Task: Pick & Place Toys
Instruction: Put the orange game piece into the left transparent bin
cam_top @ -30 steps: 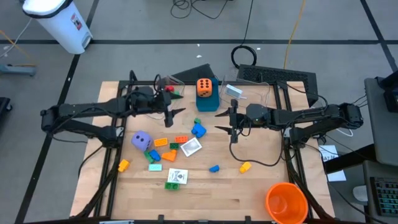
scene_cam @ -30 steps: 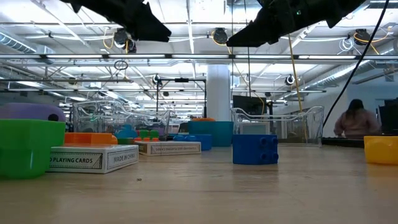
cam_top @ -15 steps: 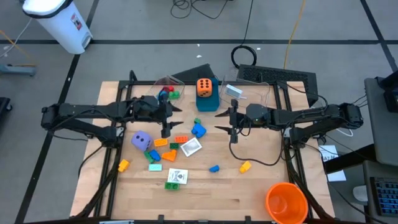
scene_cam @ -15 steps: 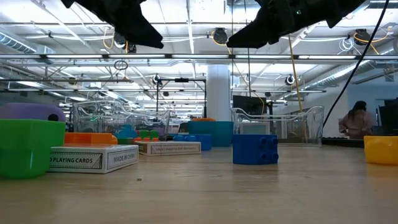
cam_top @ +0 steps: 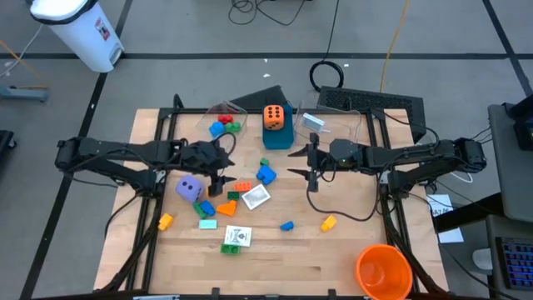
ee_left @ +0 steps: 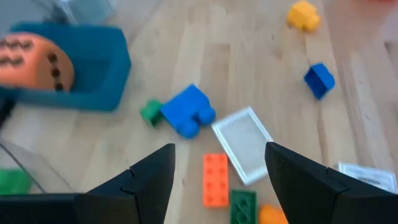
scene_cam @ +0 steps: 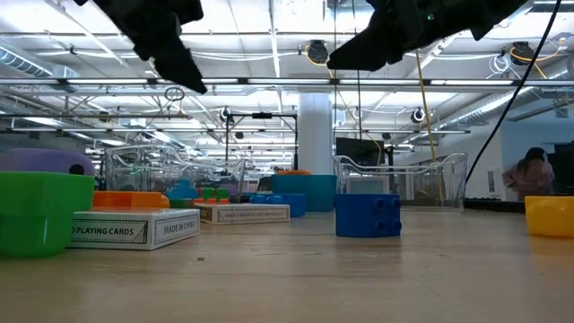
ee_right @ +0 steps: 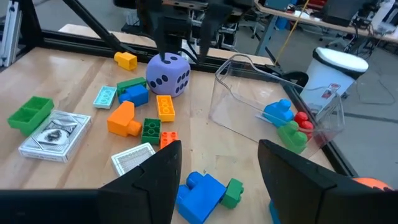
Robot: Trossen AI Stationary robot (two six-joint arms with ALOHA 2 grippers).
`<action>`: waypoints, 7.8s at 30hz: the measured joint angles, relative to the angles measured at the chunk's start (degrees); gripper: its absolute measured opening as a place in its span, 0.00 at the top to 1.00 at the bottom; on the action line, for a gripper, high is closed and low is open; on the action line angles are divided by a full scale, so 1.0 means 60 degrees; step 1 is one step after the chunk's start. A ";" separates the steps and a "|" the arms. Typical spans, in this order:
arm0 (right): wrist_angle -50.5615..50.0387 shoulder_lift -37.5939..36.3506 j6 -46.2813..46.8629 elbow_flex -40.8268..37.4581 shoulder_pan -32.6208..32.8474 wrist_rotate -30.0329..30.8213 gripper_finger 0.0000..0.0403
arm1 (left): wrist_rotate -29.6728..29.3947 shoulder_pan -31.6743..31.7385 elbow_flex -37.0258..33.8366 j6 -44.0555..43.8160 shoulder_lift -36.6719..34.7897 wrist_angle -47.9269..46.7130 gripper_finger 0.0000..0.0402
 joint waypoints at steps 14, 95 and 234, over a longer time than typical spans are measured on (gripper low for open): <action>-0.0161 -0.0001 0.0138 0.0000 0.0000 0.0000 0.50 | 0.0017 -0.0231 -0.0001 -0.1495 0.0002 -0.1129 0.36; -0.0576 0.0000 -0.0008 0.0000 -0.0015 0.0002 0.50 | 0.0515 -0.2770 -0.0003 -0.0193 0.4807 -0.0849 0.41; 0.7842 0.1796 0.4568 -0.2102 -0.2196 -0.1789 0.50 | -0.5712 -0.0631 0.5032 0.8522 0.5663 0.3195 0.64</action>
